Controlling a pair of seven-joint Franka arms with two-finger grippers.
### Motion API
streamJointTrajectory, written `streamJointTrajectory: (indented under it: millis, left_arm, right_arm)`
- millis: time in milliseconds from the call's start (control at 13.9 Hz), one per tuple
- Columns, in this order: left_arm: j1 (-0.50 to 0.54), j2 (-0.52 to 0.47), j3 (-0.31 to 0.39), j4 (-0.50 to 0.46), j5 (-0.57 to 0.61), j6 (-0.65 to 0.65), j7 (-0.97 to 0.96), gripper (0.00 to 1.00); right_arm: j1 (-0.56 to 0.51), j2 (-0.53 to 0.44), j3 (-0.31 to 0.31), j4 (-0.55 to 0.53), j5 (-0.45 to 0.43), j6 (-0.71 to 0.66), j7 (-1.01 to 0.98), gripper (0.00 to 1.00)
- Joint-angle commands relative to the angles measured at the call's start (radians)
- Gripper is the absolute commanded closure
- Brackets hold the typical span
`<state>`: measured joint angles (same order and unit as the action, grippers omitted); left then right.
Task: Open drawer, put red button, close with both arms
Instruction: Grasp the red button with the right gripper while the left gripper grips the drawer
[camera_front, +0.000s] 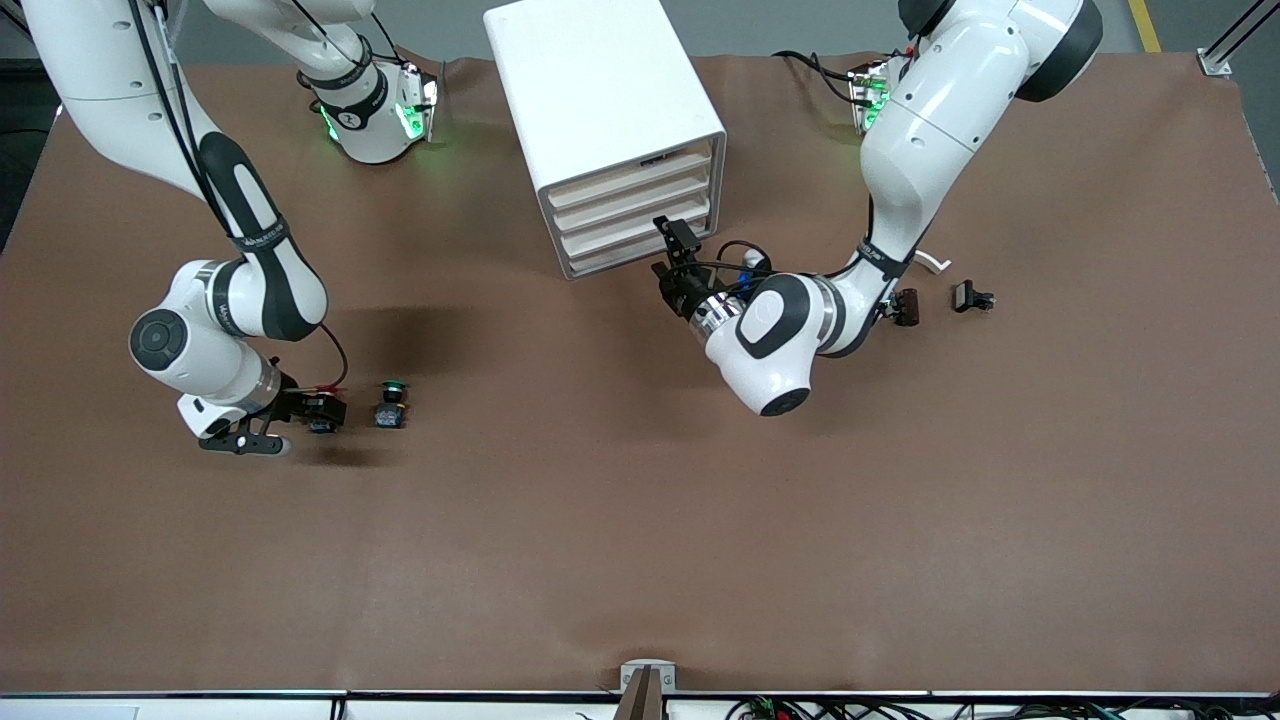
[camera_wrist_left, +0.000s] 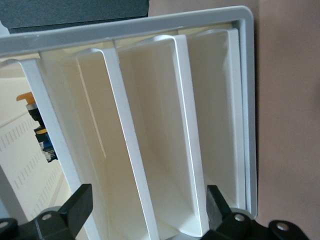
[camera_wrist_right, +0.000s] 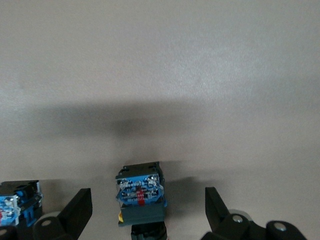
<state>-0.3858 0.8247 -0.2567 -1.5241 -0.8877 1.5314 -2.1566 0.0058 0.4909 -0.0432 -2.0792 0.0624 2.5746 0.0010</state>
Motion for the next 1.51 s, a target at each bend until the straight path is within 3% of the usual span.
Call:
streamJointTrajectory:
  millis: [0, 143, 287, 359, 430, 645, 789, 1004, 1219, 1434]
  left_arm:
    - [-0.016, 0.042, 0.004, 0.019, -0.066, 0.001, -0.040, 0.11]
    - [-0.033, 0.047, 0.004, 0.018, -0.070, 0.001, -0.069, 0.13]
    - [-0.050, 0.060, 0.004, 0.018, -0.070, 0.001, -0.110, 0.13]
    - [-0.056, 0.063, 0.004, 0.018, -0.071, 0.000, -0.135, 0.13]
    - [-0.059, 0.063, 0.004, 0.016, -0.071, -0.004, -0.158, 0.14]
    - [-0.076, 0.063, 0.002, 0.013, -0.071, -0.008, -0.200, 0.26]
    - [-0.084, 0.063, 0.002, 0.013, -0.071, -0.008, -0.218, 0.28]
    - [-0.105, 0.063, 0.002, 0.013, -0.071, -0.010, -0.226, 0.47]
    - [-0.105, 0.063, 0.002, 0.010, -0.071, -0.010, -0.269, 0.74]
    - [-0.105, 0.063, 0.002, 0.013, -0.063, -0.011, -0.318, 0.88]
  right_arm:
    - [0.022, 0.011, 0.000, 0.001, -0.004, -0.001, 0.042, 0.07]
    - [0.023, 0.012, 0.002, 0.001, -0.004, -0.004, 0.054, 0.15]
    - [0.029, 0.012, 0.000, 0.001, -0.004, -0.005, 0.054, 0.50]
    - [0.029, 0.012, 0.000, 0.001, -0.004, -0.007, 0.054, 0.83]
    - [0.029, 0.012, 0.000, 0.001, -0.004, -0.007, 0.054, 1.00]
    - [0.029, 0.012, 0.000, 0.002, -0.004, -0.005, 0.054, 1.00]
    - [0.028, 0.015, 0.000, 0.002, -0.004, -0.005, 0.056, 1.00]
    - [0.026, 0.018, 0.000, 0.004, -0.004, -0.005, 0.056, 1.00]
    - [0.022, 0.017, 0.000, 0.024, -0.004, -0.027, 0.057, 1.00]
    - [0.019, 0.014, 0.000, 0.074, 0.000, -0.118, 0.065, 1.00]
